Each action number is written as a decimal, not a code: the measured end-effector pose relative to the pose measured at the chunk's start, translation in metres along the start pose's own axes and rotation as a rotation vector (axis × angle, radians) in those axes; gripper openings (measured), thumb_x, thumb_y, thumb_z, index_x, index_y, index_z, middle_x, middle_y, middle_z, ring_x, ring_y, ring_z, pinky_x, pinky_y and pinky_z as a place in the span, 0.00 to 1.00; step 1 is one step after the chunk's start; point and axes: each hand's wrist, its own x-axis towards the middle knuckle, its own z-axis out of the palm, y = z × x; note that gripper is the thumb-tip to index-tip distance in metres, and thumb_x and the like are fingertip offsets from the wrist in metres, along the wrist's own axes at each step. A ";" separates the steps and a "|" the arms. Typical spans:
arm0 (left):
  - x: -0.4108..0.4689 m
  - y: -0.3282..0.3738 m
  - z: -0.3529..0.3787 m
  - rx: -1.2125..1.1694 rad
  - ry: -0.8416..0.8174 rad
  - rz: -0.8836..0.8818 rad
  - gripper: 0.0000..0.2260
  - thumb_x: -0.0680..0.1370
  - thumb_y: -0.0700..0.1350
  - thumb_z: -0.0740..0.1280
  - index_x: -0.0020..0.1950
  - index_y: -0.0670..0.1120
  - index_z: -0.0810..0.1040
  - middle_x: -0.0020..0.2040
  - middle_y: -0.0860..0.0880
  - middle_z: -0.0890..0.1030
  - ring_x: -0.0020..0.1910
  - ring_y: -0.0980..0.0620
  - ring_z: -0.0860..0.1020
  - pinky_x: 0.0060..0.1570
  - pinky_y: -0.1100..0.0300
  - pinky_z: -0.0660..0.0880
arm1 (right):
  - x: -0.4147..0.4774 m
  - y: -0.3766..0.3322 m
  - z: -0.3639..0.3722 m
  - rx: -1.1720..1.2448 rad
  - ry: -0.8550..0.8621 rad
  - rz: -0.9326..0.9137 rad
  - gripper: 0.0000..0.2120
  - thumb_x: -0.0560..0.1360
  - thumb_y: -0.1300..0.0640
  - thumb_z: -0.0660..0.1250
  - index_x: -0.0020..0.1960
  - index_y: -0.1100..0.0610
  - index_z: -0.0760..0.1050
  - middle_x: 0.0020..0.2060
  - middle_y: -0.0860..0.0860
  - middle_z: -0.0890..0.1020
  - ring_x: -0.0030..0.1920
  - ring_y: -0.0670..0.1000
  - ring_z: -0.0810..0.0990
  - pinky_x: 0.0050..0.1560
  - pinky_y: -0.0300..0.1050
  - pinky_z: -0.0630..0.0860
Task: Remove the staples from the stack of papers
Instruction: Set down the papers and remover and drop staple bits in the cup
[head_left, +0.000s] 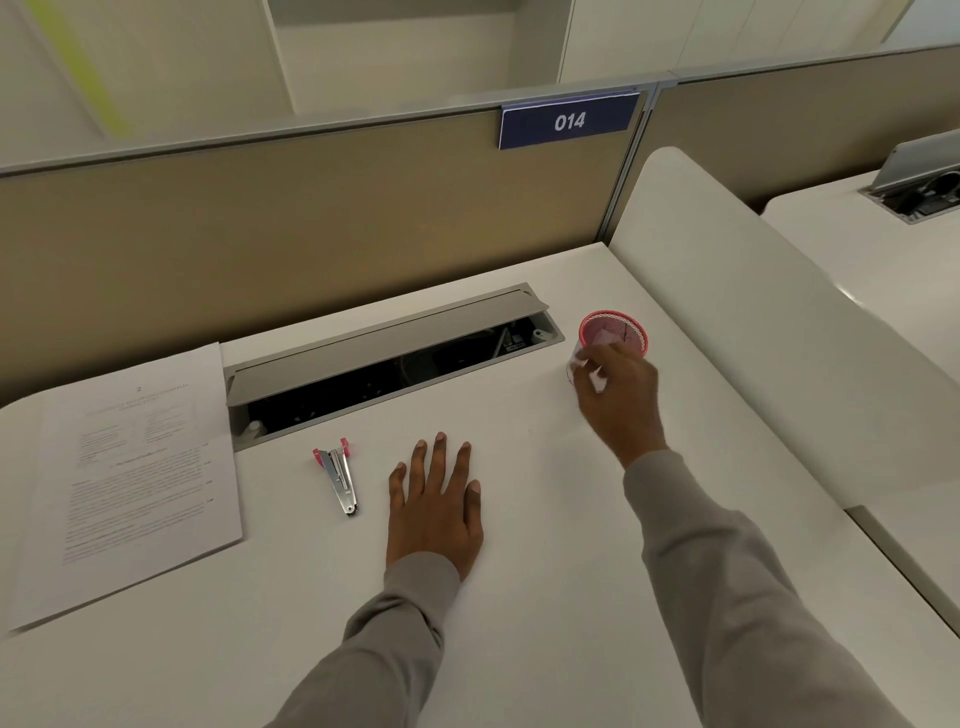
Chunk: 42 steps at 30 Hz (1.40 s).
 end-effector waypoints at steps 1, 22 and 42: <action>0.000 0.000 0.000 0.002 -0.002 0.003 0.25 0.83 0.56 0.47 0.80 0.55 0.58 0.81 0.49 0.57 0.81 0.46 0.54 0.76 0.45 0.48 | -0.013 0.001 0.006 0.015 -0.055 0.010 0.04 0.71 0.62 0.72 0.46 0.58 0.82 0.38 0.51 0.81 0.37 0.48 0.77 0.43 0.43 0.75; 0.000 0.000 0.000 -0.005 -0.009 -0.005 0.26 0.83 0.58 0.44 0.81 0.55 0.55 0.82 0.49 0.55 0.81 0.47 0.51 0.78 0.45 0.47 | -0.055 -0.010 0.057 -0.055 -0.450 0.209 0.06 0.76 0.67 0.66 0.46 0.62 0.82 0.41 0.57 0.79 0.42 0.56 0.77 0.43 0.43 0.71; 0.000 0.000 0.000 0.000 -0.017 -0.009 0.26 0.83 0.57 0.44 0.81 0.56 0.55 0.82 0.50 0.54 0.81 0.47 0.50 0.77 0.45 0.47 | 0.022 -0.029 -0.022 0.157 0.091 0.269 0.04 0.70 0.60 0.71 0.38 0.54 0.79 0.31 0.45 0.81 0.35 0.44 0.79 0.46 0.28 0.70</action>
